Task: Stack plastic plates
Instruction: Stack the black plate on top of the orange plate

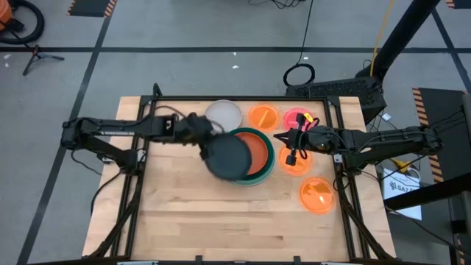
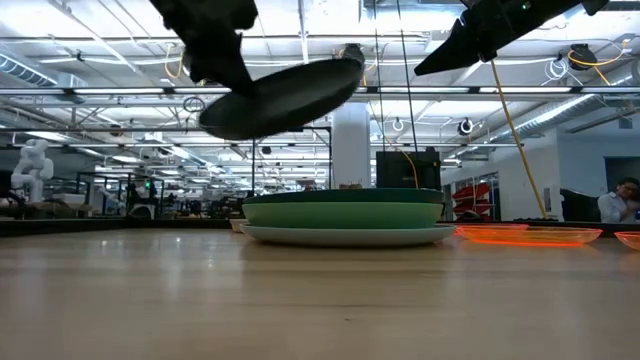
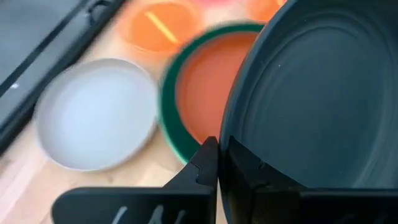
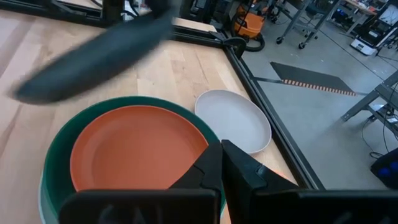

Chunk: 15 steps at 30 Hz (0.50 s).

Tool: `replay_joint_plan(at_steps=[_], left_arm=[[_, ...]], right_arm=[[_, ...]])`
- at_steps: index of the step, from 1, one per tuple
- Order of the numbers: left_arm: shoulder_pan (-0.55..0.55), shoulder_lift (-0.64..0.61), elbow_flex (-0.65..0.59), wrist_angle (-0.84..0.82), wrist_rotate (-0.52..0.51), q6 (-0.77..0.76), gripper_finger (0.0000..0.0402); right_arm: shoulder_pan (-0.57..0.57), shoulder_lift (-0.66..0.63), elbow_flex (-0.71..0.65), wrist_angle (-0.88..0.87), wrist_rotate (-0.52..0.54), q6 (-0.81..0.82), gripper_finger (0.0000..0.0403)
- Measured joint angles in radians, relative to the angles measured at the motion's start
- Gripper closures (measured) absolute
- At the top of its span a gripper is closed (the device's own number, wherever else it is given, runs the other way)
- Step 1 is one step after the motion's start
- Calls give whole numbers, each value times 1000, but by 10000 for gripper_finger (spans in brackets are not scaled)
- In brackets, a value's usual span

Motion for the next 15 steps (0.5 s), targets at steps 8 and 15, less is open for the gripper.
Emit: replay_joint_plan(at_steps=[8, 15], left_arm=[[130, 93, 1, 170, 64, -6, 390], [152, 188, 1, 210, 105, -18, 390]], right_arm=[[0, 0, 0, -1, 0, 0, 403], [0, 0, 0, -4, 0, 0, 403]])
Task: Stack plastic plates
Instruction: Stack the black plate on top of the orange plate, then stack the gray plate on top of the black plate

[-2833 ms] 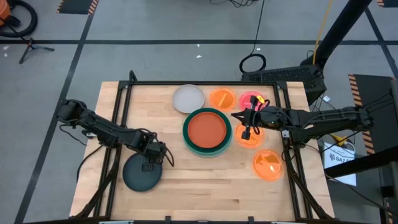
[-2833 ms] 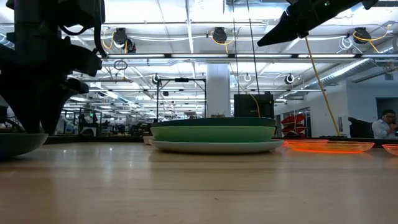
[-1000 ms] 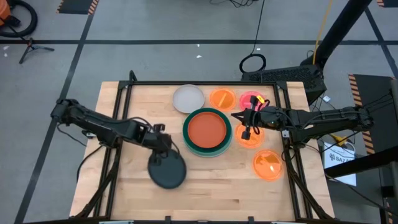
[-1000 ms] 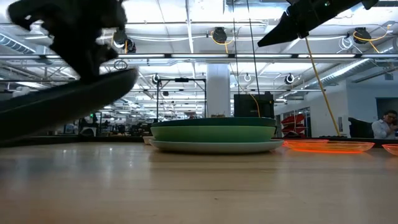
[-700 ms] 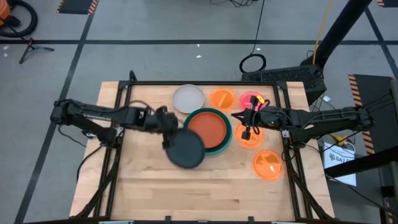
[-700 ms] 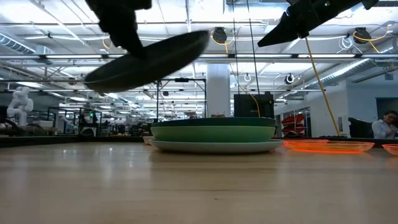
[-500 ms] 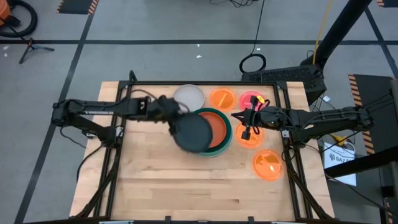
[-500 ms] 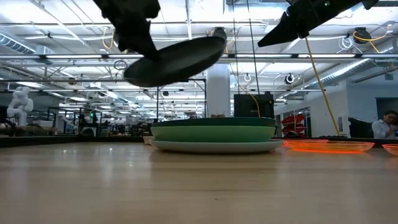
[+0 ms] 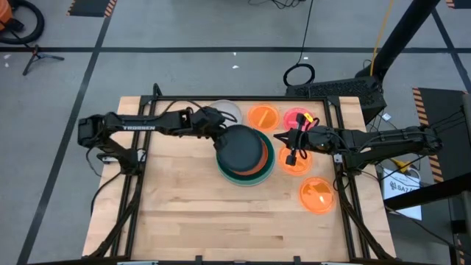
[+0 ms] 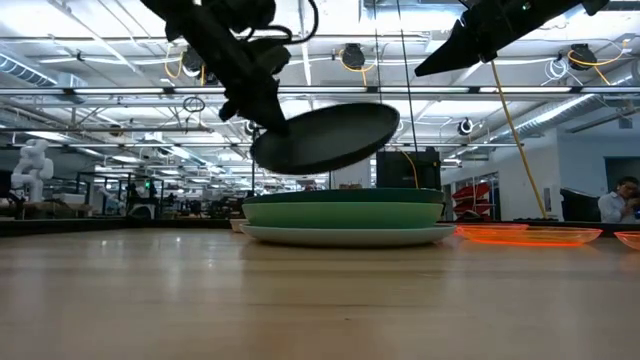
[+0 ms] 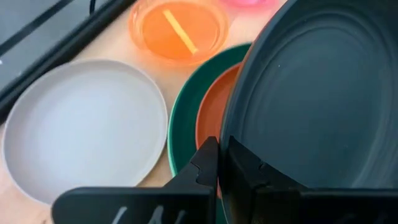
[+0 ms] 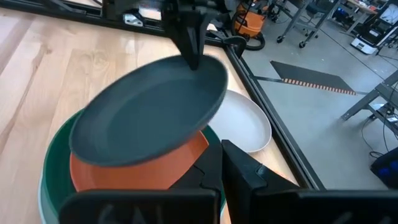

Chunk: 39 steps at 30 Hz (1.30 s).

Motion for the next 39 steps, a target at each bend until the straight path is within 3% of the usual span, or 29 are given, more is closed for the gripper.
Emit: replay_joint_plan(at_steps=[22, 33, 39], left_arm=[[-1, 36, 0, 33, 5, -40, 366], [-1, 36, 0, 33, 33, -42, 284], [-2, 36, 0, 32, 15, 33, 273]], right_arm=[[0, 0, 0, 3, 0, 0, 403], [0, 0, 0, 2, 0, 0, 403], [0, 0, 0, -5, 0, 0, 403]])
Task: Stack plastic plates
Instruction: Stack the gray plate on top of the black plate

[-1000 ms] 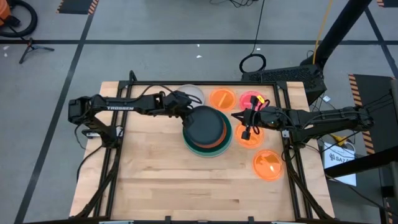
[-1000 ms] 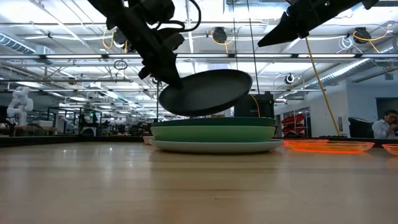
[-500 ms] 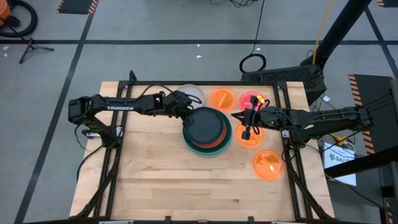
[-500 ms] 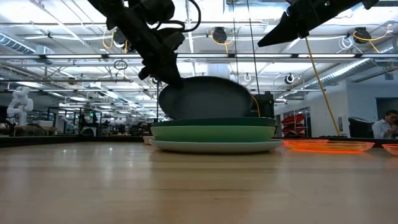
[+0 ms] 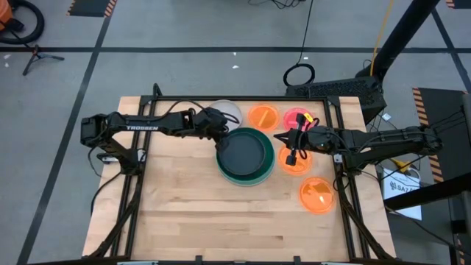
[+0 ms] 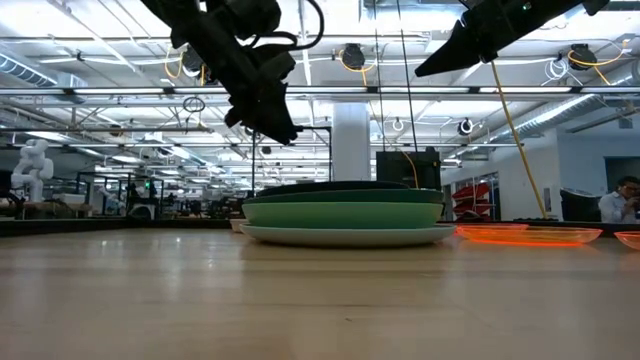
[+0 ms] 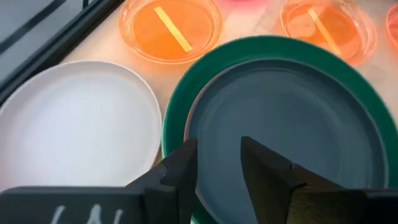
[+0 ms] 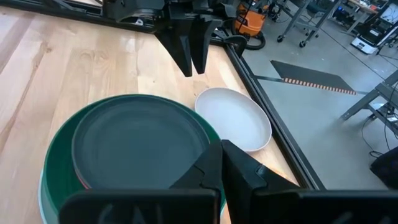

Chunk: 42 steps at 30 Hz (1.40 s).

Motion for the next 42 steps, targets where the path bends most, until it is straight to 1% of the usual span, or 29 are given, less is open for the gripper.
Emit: replay_joint_plan(at_steps=[5, 8, 11, 15, 17, 19, 23, 26, 28, 31, 34, 39, 42], left_arm=[[-13, -25, 0, -3, -9, 75, 273], [-24, -79, 0, 1, -22, 130, 273], [-41, -144, 0, -3, -62, 192, 273], [-67, -218, 0, -31, -90, 282, 273], [-77, -247, -12, -39, -96, 314, 273], [-85, -266, -28, -36, -99, 340, 273], [-98, -316, -89, -35, -128, 338, 273], [-116, -372, -150, 3, -137, 324, 273], [-129, -418, -192, 29, -173, 319, 273], [-145, -490, -261, 112, -260, 316, 273], [-154, -560, -320, 178, -330, 314, 273], [-154, -632, -366, 169, -485, 332, 273], [-154, -652, -365, 141, -541, 340, 273]], right_arm=[[0, 0, 0, -1, 0, 18, 403], [0, 0, 0, -2, 0, 57, 403], [-1, 0, 0, -1, 3, 108, 403], [-2, 13, 0, 23, 64, 194, 403], [-10, 32, 0, 36, 81, 227, 403], [-26, 65, 0, 90, 80, 243, 403], [-65, 151, 13, 203, 78, 251, 403], [-104, 232, 88, 180, 77, 250, 403], [-130, 286, 154, 154, 67, 235, 403], [-176, 378, 264, 116, -17, 213, 403], [-218, 470, 373, 70, -72, 209, 403], [-281, 625, 547, -29, -111, 210, 403], [-318, 716, 638, -47, -135, 211, 403]])
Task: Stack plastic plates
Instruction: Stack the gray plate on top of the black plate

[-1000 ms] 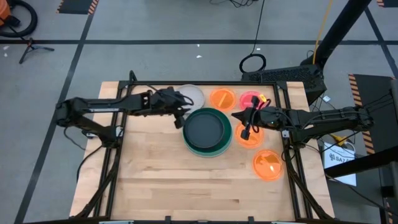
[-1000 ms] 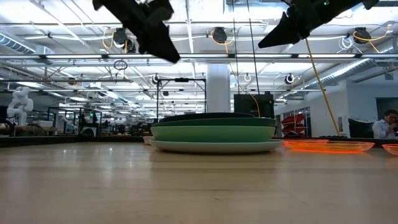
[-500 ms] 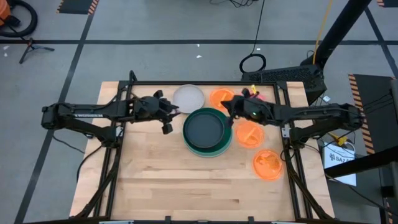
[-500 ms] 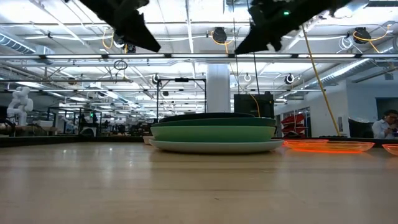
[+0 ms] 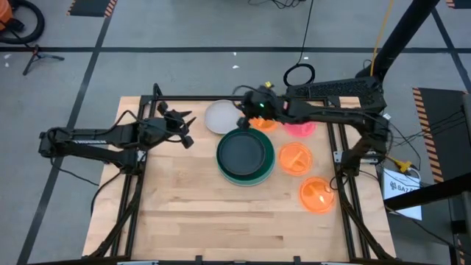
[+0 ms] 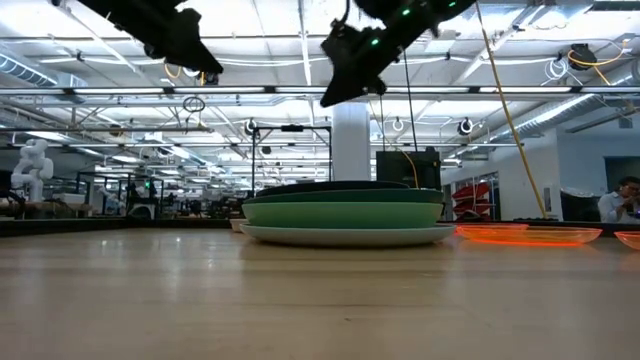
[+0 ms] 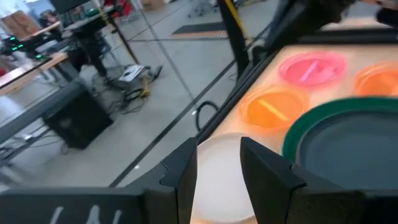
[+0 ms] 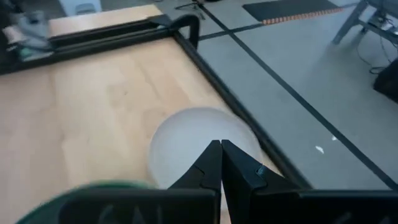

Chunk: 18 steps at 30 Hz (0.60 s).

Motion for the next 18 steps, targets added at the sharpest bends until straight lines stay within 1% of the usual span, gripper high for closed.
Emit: replay_joint_plan(at_steps=[5, 9, 14, 18], left_arm=[[5, -9, 0, -46, -16, -2, 273], [9, -9, 0, -103, -19, -6, 273], [9, -9, 0, -173, -21, -26, 273], [9, -9, 0, -194, -21, -45, 273]], right_arm=[[-56, 155, 133, -3, -5, 46, 403], [-95, 268, 209, -10, -6, 109, 403], [-136, 374, 256, -55, -5, 160, 403], [-163, 434, 263, -71, -8, 228, 402]])
